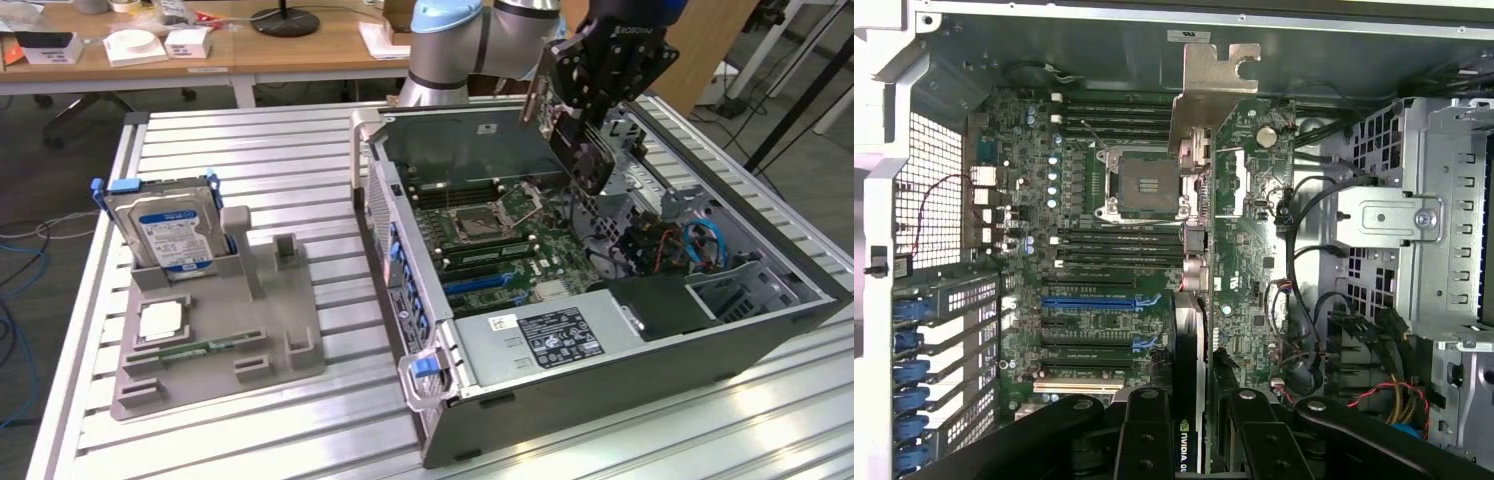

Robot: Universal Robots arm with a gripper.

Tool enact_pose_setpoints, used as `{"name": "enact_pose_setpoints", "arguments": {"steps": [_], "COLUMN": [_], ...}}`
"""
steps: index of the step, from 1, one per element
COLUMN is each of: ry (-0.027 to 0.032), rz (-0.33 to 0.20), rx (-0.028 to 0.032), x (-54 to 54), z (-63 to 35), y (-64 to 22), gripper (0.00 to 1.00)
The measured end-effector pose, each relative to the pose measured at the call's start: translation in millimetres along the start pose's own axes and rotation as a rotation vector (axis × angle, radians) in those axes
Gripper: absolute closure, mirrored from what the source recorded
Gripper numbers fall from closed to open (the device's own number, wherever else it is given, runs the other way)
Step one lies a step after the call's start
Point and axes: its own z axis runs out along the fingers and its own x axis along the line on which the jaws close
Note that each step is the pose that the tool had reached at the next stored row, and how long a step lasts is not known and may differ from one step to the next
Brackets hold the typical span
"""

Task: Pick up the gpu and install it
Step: 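Insert the gpu into the slot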

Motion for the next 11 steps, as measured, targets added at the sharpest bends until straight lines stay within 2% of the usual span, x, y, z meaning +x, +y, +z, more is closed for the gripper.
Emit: {"name": "enact_pose_setpoints", "arguments": {"steps": [6, 11], "ry": [0.0002, 0.0015], "rz": [-0.006, -0.036], "rx": [-0.0001, -0.0008], "x": [0.0, 0.0], "z": [0.0, 0.0], "y": [0.0, 0.0], "gripper": [0.74, 0.74]}}
